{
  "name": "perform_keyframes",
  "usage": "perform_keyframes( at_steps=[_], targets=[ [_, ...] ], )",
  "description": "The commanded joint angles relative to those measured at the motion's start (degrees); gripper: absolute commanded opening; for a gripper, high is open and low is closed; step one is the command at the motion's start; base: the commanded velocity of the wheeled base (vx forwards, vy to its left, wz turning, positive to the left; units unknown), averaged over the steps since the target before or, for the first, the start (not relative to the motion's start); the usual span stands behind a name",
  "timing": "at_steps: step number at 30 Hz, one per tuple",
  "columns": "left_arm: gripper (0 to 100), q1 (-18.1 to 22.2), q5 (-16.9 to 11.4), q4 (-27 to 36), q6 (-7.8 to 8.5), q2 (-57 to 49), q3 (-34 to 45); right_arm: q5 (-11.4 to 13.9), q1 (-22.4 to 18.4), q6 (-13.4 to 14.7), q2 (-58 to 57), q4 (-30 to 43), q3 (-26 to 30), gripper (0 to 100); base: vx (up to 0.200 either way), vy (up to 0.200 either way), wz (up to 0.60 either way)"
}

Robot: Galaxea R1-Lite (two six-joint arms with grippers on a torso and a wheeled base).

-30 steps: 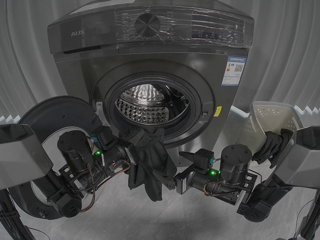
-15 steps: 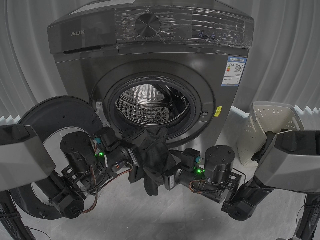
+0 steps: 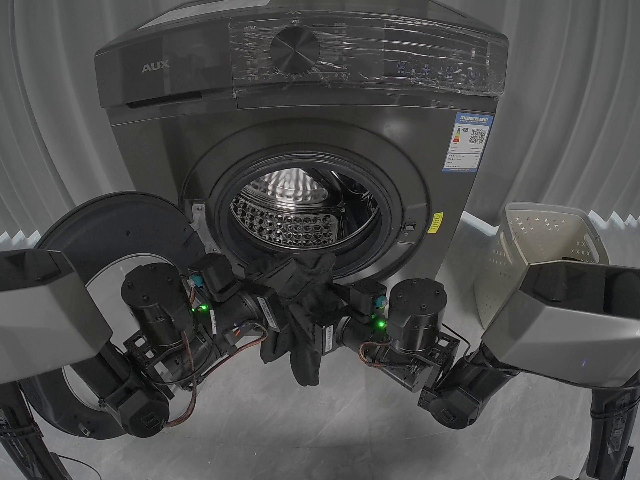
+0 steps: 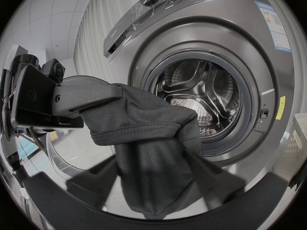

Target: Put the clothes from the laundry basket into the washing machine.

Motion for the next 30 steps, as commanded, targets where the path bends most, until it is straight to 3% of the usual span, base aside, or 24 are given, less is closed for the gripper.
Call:
perform_keyframes(
  at_steps=[1,13,14,22,30],
  targets=[
    [0,0.0,0.0,0.0,-0.32,0.0,0.0,0.0,-0.2,0.1,0.1,0.0,-0.3,0,0.000,0.000,0.00],
    [0,0.6,-0.1,0.0,-0.32,0.1,0.0,0.1,-1.1,0.0,-6.3,0.5,4.9,0,0.000,0.000,0.00],
    [100,0.7,-0.2,0.0,-0.32,0.1,0.0,0.1,-1.1,0.0,-6.7,0.6,5.2,0,0.000,0.000,0.00],
    [100,3.1,-0.2,0.1,-1.63,0.7,-0.4,0.1,-3.4,-0.1,-8.1,0.7,7.3,0,0.000,0.000,0.00],
    [100,3.5,-0.3,0.1,-1.63,1.1,-0.5,0.2,-4.5,-0.1,-9.5,0.9,7.8,0,0.000,0.000,0.00]
  ],
)
